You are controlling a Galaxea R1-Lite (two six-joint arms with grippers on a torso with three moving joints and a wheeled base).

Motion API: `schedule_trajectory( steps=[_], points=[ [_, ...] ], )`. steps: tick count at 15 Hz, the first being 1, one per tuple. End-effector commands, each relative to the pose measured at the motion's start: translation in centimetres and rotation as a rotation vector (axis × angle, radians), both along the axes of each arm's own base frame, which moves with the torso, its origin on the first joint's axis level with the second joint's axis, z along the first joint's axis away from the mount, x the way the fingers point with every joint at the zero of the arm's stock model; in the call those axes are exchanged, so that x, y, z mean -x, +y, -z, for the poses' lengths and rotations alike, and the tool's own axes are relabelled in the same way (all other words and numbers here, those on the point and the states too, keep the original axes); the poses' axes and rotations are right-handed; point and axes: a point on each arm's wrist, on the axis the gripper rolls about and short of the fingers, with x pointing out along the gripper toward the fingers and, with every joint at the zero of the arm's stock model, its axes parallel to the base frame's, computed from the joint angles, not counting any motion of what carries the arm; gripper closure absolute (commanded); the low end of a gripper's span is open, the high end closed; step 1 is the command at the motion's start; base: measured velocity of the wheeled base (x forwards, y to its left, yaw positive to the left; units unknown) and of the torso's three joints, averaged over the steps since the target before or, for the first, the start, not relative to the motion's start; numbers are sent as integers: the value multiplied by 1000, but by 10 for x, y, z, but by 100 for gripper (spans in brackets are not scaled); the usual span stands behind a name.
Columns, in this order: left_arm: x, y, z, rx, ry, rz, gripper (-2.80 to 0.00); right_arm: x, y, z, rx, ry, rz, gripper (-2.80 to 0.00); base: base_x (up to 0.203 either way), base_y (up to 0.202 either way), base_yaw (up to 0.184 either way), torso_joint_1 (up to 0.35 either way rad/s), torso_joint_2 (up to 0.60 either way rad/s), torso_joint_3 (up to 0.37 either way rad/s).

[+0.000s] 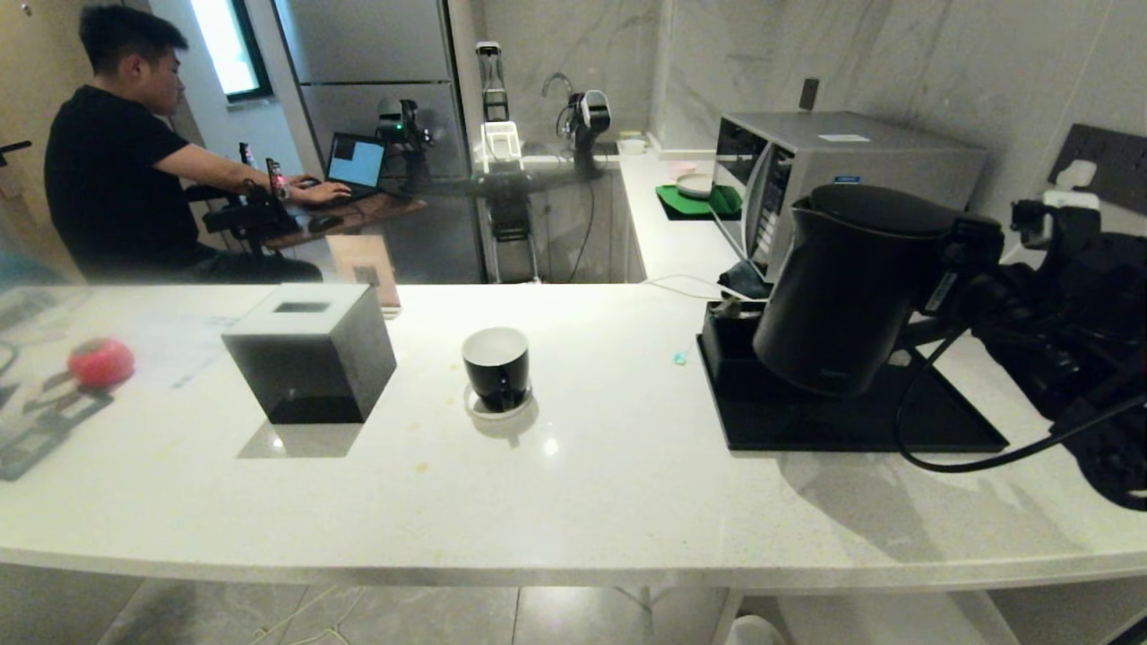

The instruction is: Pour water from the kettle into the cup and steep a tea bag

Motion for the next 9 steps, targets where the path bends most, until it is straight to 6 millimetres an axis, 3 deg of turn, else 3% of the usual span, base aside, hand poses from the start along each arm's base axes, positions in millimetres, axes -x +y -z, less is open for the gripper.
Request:
schedule_trajectory(
  steps=[1,9],
  points=[
    [0,0,0,1,0,0,0,1,0,0,-1,-4,1,0,0,0,0,0,0,0],
    [0,0,0,1,0,0,0,1,0,0,-1,-4,1,0,0,0,0,0,0,0]
  ],
)
